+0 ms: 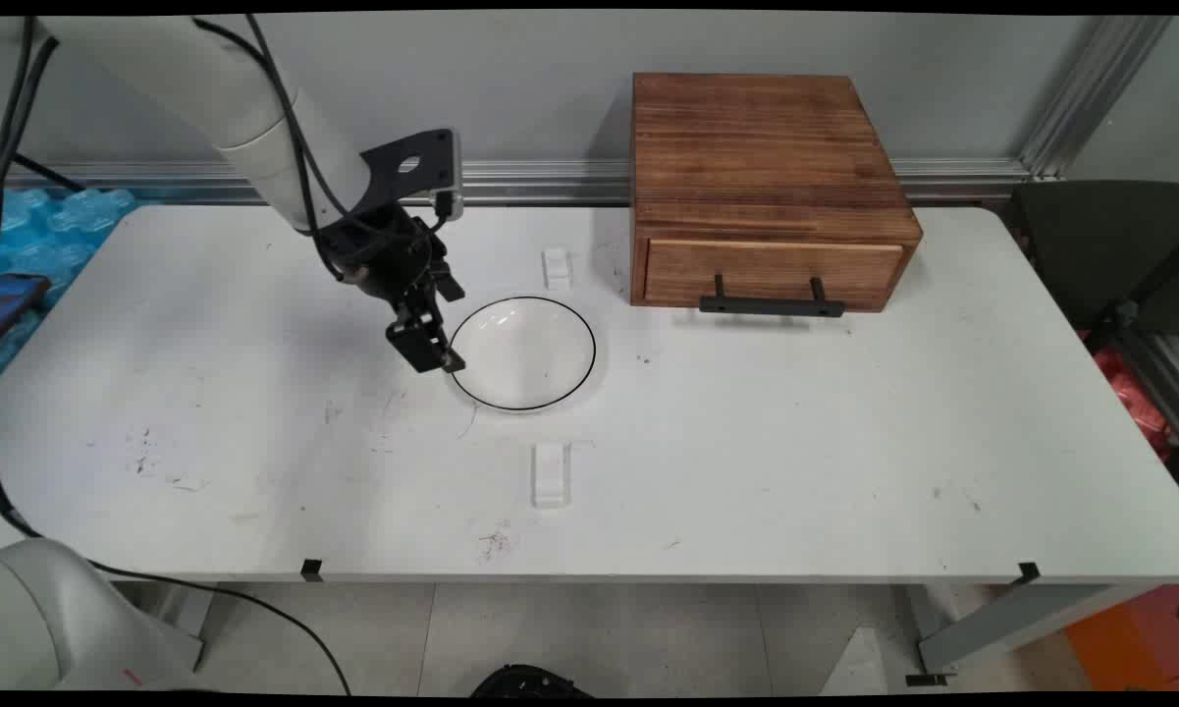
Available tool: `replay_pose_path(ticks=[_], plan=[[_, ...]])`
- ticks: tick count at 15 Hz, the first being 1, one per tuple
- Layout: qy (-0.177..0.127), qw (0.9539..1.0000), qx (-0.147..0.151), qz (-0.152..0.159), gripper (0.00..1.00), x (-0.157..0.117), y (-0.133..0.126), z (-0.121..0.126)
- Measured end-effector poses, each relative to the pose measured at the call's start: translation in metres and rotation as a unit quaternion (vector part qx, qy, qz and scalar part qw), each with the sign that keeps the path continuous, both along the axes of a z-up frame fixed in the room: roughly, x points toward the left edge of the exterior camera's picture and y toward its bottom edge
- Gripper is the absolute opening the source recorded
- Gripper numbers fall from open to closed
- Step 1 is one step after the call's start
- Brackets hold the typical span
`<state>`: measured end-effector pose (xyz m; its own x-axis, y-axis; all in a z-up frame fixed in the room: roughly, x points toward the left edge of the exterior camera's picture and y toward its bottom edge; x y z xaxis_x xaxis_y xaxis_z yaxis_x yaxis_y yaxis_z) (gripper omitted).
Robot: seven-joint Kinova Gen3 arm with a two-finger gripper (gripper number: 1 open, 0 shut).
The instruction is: Open the drawer
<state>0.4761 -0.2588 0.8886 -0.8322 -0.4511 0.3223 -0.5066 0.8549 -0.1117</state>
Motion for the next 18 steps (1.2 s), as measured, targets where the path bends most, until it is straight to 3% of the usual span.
replay_pose_path(ticks=[18], plan=[[0.026,0.9985,-0.022,-0.043,1.0,-0.062,-0.045,0.021]])
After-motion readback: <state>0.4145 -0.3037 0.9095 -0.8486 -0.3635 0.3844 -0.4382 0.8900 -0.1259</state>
